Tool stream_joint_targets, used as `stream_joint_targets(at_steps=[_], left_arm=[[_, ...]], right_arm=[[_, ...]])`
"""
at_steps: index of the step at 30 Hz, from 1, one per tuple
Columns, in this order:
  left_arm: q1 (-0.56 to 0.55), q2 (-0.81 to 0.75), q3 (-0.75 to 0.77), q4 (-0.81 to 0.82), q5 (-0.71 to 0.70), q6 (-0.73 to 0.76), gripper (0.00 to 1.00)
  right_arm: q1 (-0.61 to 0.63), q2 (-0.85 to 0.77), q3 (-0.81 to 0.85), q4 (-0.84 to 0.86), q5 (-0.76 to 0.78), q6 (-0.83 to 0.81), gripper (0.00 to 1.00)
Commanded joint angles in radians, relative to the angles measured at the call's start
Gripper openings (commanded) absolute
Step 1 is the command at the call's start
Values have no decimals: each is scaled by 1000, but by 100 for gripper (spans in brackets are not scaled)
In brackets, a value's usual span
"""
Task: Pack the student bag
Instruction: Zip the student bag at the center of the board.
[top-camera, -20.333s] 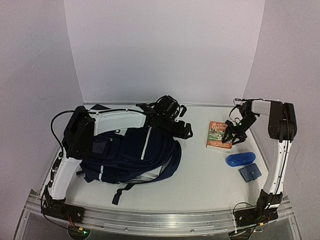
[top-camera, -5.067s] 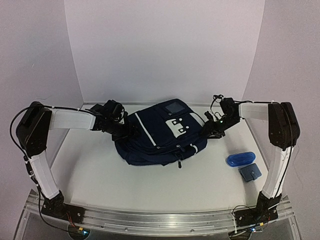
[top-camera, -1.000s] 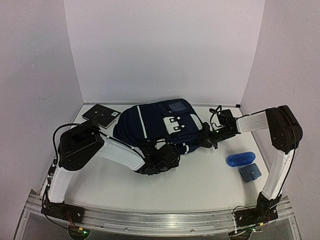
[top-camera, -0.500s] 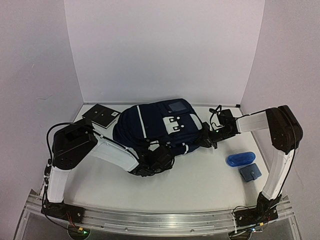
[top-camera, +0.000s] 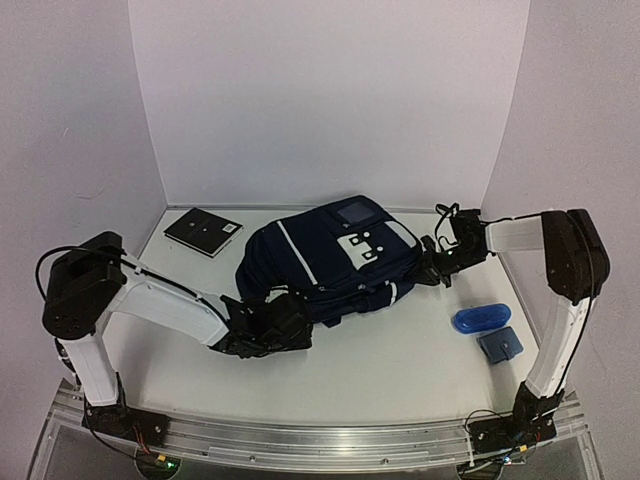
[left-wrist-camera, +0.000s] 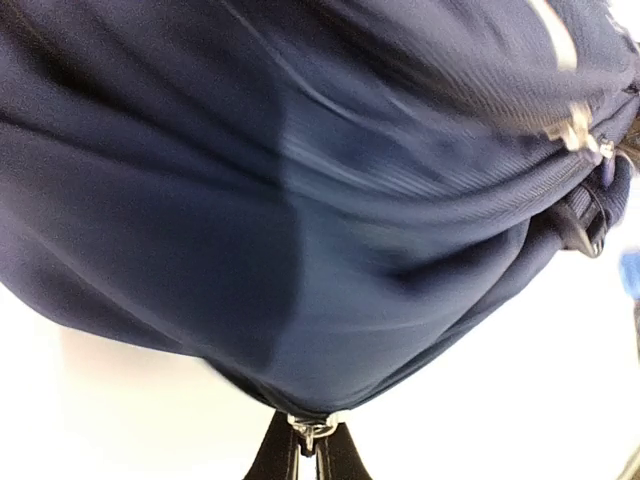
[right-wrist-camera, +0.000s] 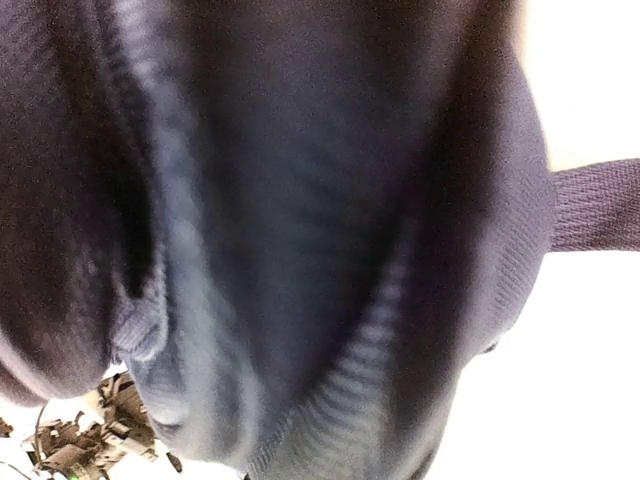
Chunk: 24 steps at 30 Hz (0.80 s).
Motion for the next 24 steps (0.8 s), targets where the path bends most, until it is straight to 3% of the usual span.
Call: stream_joint_targets(at_steps=[1, 5, 6, 10, 13, 18, 24], left_arm=[[-11, -111, -73, -112, 74, 107, 0], [-12, -135, -41, -60, 169, 236, 0], [-12, -135, -27, -38, 201, 269, 0], [-9, -96, 72, 7, 304, 348, 0], [2, -39, 144, 60, 405, 376, 0], [25, 29, 200, 133, 545, 392, 0], [51, 94, 263, 160, 607, 409, 0]], right_arm=[[-95, 32, 168, -21, 211, -133, 0], [-96, 74, 249, -34, 227, -127, 1], [-96, 77, 265, -39, 214, -116, 5], [-96, 10, 250, -56, 153, -125, 51], [-96, -86, 197, -121, 123, -225, 72], [-85, -204, 86, -262, -1, -283, 78], [46, -243, -81, -306, -139, -267, 78]])
